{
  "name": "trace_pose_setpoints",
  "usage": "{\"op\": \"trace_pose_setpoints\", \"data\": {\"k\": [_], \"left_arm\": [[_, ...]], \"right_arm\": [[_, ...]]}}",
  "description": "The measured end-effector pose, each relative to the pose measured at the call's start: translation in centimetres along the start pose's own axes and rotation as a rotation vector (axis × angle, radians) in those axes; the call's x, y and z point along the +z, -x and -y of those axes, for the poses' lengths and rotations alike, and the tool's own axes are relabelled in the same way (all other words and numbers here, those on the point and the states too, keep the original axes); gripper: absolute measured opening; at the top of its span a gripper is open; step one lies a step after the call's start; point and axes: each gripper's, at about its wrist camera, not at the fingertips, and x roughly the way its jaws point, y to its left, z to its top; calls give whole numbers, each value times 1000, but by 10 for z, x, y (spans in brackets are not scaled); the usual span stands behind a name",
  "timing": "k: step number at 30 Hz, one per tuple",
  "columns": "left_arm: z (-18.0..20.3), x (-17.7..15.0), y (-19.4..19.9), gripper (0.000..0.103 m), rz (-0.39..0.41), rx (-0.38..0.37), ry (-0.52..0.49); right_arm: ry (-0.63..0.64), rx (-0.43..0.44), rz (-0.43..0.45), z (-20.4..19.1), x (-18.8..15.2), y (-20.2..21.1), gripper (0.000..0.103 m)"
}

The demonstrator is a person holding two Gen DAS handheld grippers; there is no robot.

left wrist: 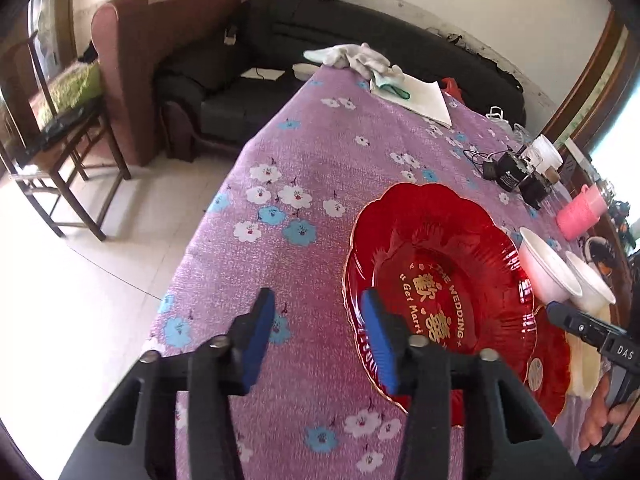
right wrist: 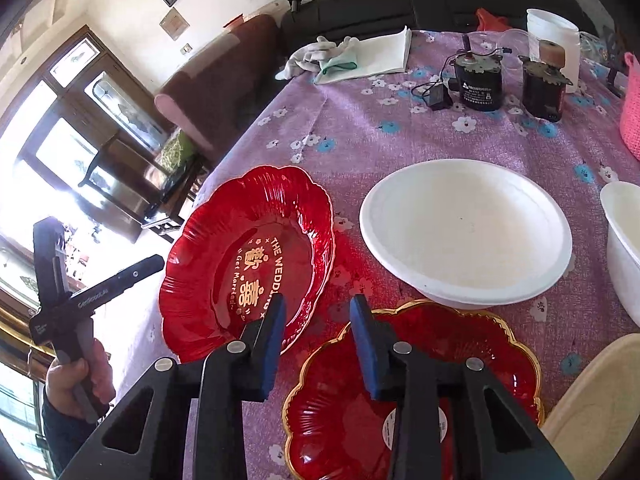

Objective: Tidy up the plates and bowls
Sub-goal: 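Grasp the rim of the large red WEDDING plate with the left tool and lift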

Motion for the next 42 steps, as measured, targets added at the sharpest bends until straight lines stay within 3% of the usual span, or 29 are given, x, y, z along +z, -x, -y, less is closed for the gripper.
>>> {"op": "trace_pose_setpoints", "data": {"k": [7, 10, 13, 17, 28, 42], "left_arm": [[7, 0, -12, 27, -10, -42, -9], [14, 2, -17, 20, -13, -39, -21], [19, 3, -22, 11, -6, -23, -30], [23, 1, -22, 11, 14, 3, -47], [22, -14, -3, 11, 46, 13, -55], [9, -68, 56, 11, 132, 3, -33]], "right_arm": [[-3, 2, -6, 0, 5, -9, 35], [-10, 3, -20, -1, 6, -15, 29], [-11, 2, -27, -2, 7, -22, 15], [-8, -13, -16, -4, 5, -24, 10], [-13, 5, 0, -7, -1, -17, 10], [34, 68, -3, -31, -40, 3, 10]]}}
